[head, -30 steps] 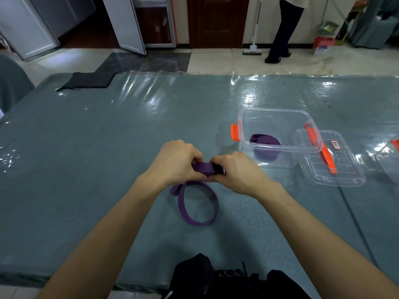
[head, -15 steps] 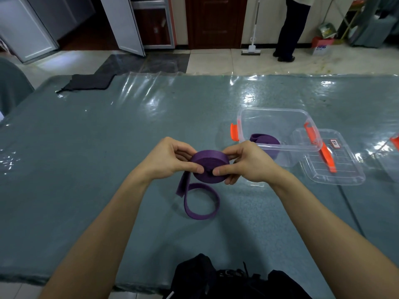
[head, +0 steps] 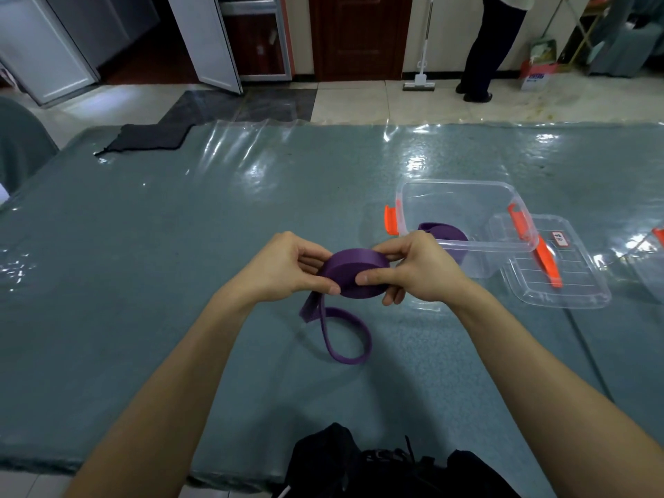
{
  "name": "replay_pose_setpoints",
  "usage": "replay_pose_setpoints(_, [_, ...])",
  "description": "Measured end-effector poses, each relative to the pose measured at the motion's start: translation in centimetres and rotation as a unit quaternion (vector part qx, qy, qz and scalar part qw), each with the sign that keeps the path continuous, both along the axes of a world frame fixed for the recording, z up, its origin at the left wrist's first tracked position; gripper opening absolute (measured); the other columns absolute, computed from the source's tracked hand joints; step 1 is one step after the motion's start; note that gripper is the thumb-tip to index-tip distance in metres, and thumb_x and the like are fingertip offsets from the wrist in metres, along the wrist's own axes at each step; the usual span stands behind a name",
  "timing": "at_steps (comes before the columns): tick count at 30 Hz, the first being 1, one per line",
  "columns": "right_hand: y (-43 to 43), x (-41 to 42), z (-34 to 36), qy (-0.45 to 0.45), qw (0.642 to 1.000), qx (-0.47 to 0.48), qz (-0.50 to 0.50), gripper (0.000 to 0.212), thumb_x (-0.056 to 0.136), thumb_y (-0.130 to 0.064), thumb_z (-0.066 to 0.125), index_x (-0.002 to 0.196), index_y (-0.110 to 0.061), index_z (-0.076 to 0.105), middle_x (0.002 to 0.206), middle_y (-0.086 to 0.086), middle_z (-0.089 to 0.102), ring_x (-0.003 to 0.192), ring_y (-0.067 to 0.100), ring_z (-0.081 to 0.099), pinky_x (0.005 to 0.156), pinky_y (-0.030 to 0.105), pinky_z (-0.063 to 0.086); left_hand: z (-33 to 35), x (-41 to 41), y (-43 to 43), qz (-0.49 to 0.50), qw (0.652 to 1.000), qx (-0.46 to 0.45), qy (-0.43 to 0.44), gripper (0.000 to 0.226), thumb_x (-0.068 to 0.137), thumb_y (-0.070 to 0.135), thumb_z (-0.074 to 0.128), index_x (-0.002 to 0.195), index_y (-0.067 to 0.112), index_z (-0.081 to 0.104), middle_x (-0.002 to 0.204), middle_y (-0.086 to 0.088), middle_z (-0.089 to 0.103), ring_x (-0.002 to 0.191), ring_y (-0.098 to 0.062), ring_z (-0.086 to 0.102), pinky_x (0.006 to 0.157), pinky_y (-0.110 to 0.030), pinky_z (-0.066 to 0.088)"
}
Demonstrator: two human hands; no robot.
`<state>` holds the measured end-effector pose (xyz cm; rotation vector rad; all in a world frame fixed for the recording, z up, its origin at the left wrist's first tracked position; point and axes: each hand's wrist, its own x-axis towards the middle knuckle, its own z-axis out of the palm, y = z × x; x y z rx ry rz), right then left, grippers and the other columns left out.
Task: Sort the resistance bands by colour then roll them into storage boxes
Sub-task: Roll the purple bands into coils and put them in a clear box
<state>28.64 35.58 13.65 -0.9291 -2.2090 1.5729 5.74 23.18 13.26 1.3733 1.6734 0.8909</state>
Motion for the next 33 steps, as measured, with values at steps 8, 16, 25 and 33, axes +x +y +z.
replay_pose_setpoints(8, [-0.3,0.7,-0.9,0.043,0.997,-0.058,-0.014,0.032,0.082,-0.023,0.092,0.109,-0.011,0.079,0.095,0.006,0.082,0.055,0.035,0.072,0.048,0.036,0.054,-0.5,0.5,-0.2,0.047,0.998,0.031,-0.042,0.034,0.075,0.007,0.096,0.106,0.011,0.084,0.096,-0.005,0.084,0.094,-0.024,0.082,0.096,-0.040,0.064])
replay_pose_setpoints(16, [0.0,0.1,1.5,-0.086,0.989,0.116,0.045,0.027,0.082,-0.039,0.092,0.099,-0.024,0.078,0.084,0.004,0.079,0.057,0.024,0.076,0.062,0.053,0.065,1.9,1.8,1.3,-0.011,0.987,0.057,0.151,0.033,0.072,0.030,0.100,0.102,0.031,0.086,0.084,0.014,0.082,0.082,-0.002,0.079,0.087,-0.037,0.066])
replay_pose_setpoints(25, [1.1,0.7,8.1,0.135,0.989,0.027,-0.053,0.028,0.083,-0.026,0.091,0.105,-0.013,0.082,0.088,0.016,0.079,0.059,0.048,0.072,0.053,0.041,0.059,7.7,1.3,2.7,0.033,0.986,0.147,-0.075,0.039,0.085,0.006,0.085,0.122,0.004,0.076,0.113,-0.011,0.082,0.108,-0.027,0.079,0.099,-0.034,0.062])
replay_pose_setpoints(33, [0.0,2.9,6.4,0.115,0.993,0.012,-0.021,0.051,0.077,-0.041,0.092,0.119,-0.019,0.074,0.104,0.007,0.080,0.066,0.034,0.077,0.063,0.046,0.064,9.5,2.9,2.0,-0.002,0.995,0.096,-0.007,0.033,0.081,0.012,0.092,0.112,0.007,0.082,0.100,-0.010,0.084,0.096,-0.028,0.082,0.093,-0.040,0.066])
